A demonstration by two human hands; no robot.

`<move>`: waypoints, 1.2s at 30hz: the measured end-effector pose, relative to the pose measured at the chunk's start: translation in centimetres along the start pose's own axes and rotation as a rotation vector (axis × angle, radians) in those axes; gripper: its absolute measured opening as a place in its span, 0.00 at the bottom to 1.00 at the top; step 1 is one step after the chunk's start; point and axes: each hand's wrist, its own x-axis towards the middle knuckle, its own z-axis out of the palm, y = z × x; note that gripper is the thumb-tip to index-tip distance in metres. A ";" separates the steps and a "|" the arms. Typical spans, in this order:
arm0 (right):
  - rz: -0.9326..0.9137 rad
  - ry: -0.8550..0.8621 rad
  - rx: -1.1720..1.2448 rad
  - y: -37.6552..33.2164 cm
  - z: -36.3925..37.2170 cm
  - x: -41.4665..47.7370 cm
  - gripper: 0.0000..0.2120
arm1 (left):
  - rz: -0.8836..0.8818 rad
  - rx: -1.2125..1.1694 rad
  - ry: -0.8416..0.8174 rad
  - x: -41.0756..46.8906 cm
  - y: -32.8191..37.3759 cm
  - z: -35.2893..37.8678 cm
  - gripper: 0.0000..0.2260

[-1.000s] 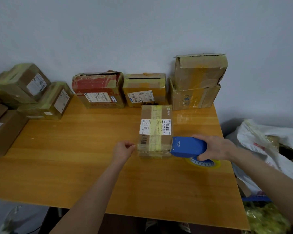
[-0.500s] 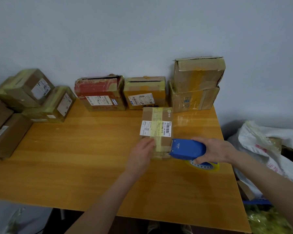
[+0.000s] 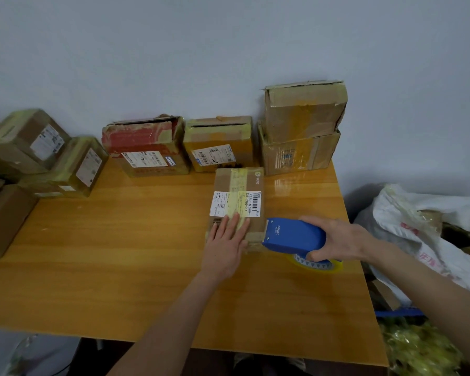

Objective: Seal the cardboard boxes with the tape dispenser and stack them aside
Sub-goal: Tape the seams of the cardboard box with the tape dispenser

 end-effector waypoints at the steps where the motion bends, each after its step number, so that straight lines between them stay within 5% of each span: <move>1: 0.012 -0.011 0.006 0.5 -0.2 -0.3 0.38 | 0.000 0.000 0.004 -0.1 0.0 0.0 0.22; 9: 0.092 -0.065 -0.233 0.8 -0.1 0.1 0.40 | -0.008 -0.007 0.029 0.0 0.0 0.1 0.23; 24: 0.211 -0.199 -0.195 -1.8 -0.6 3.5 0.26 | 0.004 -0.009 0.039 0.2 -0.3 0.6 0.22; 33: 0.369 0.344 0.778 0.2 0.7 3.5 0.19 | 0.004 -0.017 0.025 0.2 -0.3 0.4 0.23; 36: 0.527 0.362 1.207 0.2 3.4 4.2 0.22 | 0.012 -0.014 0.022 0.1 -0.2 0.1 0.22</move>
